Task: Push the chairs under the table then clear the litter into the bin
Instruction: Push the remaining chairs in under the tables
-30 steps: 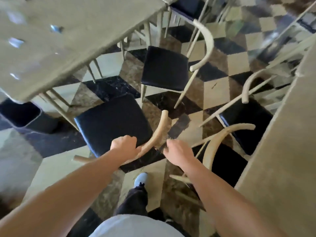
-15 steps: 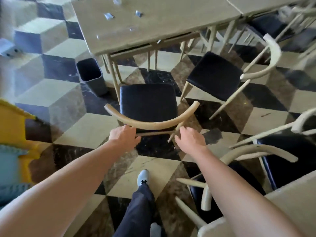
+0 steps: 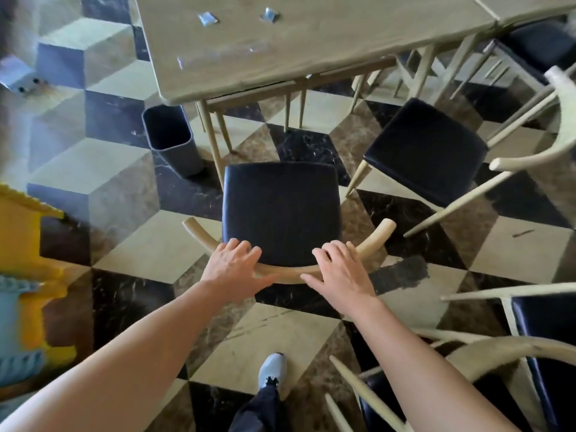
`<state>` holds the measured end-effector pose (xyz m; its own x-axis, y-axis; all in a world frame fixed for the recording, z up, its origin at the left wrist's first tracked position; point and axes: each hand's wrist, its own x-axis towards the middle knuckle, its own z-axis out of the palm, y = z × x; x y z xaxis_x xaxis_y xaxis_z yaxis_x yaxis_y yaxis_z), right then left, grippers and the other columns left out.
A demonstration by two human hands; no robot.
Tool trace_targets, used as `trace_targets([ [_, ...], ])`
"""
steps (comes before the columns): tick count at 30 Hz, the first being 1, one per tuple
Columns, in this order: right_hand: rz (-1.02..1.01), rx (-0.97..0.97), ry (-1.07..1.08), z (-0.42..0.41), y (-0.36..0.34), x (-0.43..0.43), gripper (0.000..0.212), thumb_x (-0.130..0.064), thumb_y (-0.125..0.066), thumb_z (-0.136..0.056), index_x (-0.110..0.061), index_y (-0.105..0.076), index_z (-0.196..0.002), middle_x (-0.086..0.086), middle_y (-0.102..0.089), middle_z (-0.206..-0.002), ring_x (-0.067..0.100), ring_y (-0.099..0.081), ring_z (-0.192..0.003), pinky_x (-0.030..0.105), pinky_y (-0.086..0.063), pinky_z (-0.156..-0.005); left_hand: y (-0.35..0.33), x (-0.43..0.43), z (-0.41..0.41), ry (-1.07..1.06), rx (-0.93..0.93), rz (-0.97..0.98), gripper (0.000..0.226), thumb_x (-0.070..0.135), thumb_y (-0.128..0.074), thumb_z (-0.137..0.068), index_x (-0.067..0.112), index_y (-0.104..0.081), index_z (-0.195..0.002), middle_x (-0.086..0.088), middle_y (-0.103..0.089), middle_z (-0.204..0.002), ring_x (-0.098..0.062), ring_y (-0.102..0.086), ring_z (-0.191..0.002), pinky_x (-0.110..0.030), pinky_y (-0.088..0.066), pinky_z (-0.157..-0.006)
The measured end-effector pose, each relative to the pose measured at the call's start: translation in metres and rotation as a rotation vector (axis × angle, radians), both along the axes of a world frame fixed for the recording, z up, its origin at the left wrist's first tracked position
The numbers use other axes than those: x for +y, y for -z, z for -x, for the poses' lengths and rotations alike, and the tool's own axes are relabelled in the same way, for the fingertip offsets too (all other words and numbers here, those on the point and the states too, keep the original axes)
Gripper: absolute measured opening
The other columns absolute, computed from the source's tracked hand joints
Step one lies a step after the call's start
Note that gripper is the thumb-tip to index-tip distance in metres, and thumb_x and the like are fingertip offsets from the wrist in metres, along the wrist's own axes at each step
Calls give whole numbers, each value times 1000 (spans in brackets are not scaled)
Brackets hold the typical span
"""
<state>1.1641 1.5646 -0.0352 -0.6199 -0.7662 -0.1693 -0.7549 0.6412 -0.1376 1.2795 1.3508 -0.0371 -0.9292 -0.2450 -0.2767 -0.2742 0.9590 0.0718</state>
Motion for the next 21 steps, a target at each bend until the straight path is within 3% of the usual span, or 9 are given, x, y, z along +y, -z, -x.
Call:
trace_targets([
  [4, -88, -101, -31, 9, 31, 6, 61, -70, -32, -88, -21, -58, -115, -1, -62, -114, 25, -53, -115, 51, -25, -116, 34, -7, -1, 29, 29, -29, 61, 87, -22, -81, 32, -47, -94, 13, -59, -88, -16, -55, -88, -36, -42, -96],
  [8, 24, -34, -53, 16, 51, 10, 66, -76, -26, -89, -20, -59, -96, -3, -62, -91, 26, -56, -93, 46, -33, -100, 53, -12, -5, 81, 187, 15, 64, 85, -28, -81, 28, -57, -91, 12, -63, -81, -17, -57, -80, -36, -42, -90],
  [15, 219, 118, -36, 5, 67, 16, 50, -66, -46, -92, -17, -56, -95, 3, -62, -92, 26, -55, -88, 50, -38, -94, 76, 0, -11, 62, 493, 93, 64, 78, -48, -80, 14, -54, -77, -1, -56, -68, -26, -49, -64, -40, -40, -73],
  [21, 308, 191, -60, 7, 82, 21, 48, -63, -50, -91, -16, -57, -92, 5, -64, -92, 27, -54, -89, 49, -37, -91, 84, -2, -9, 59, 576, 84, 75, 86, -34, -82, 15, -54, -74, 1, -57, -66, -25, -50, -63, -43, -41, -73],
])
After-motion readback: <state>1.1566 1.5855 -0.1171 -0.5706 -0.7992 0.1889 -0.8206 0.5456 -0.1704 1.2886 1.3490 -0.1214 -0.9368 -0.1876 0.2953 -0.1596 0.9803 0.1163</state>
